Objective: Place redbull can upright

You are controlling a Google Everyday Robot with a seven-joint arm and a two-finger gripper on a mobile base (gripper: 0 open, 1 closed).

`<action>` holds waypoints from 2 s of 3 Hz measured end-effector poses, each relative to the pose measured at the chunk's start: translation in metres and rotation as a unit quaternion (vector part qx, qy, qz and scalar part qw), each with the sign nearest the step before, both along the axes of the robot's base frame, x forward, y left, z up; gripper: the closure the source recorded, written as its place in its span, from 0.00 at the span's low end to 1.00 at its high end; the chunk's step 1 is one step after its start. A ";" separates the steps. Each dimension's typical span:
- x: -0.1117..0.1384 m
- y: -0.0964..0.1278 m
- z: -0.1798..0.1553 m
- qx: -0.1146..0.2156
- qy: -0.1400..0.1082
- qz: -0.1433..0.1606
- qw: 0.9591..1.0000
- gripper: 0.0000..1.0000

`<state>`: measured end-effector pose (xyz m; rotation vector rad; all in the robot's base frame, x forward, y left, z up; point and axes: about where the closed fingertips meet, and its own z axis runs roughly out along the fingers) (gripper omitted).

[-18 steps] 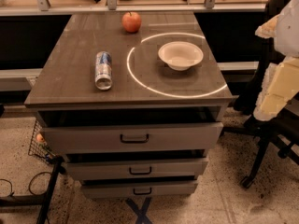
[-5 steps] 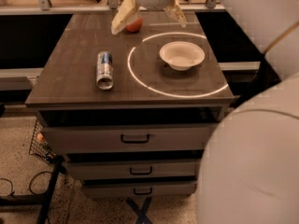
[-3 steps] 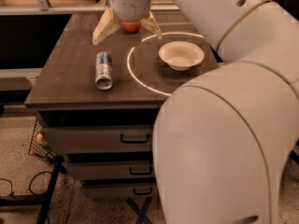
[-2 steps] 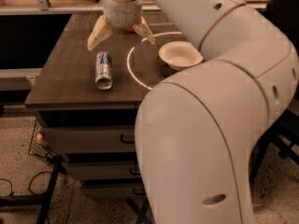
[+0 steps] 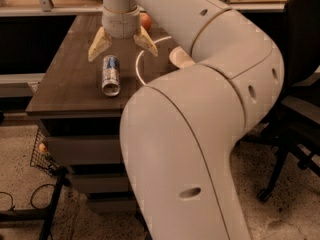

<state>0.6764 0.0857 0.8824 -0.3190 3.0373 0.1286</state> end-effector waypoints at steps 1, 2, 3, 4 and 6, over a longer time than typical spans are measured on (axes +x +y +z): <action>-0.003 0.005 -0.010 0.003 0.003 -0.014 1.000 0.00; -0.008 0.011 -0.019 0.008 -0.001 -0.010 1.000 0.00; -0.011 0.017 -0.025 0.025 -0.017 0.011 0.999 0.00; -0.012 0.022 -0.030 0.031 -0.023 0.026 0.999 0.00; -0.002 0.027 -0.045 0.022 -0.005 0.034 0.999 0.00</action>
Offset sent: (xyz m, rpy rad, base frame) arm -0.0244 0.0105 -0.0241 -0.0058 0.0303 -0.0227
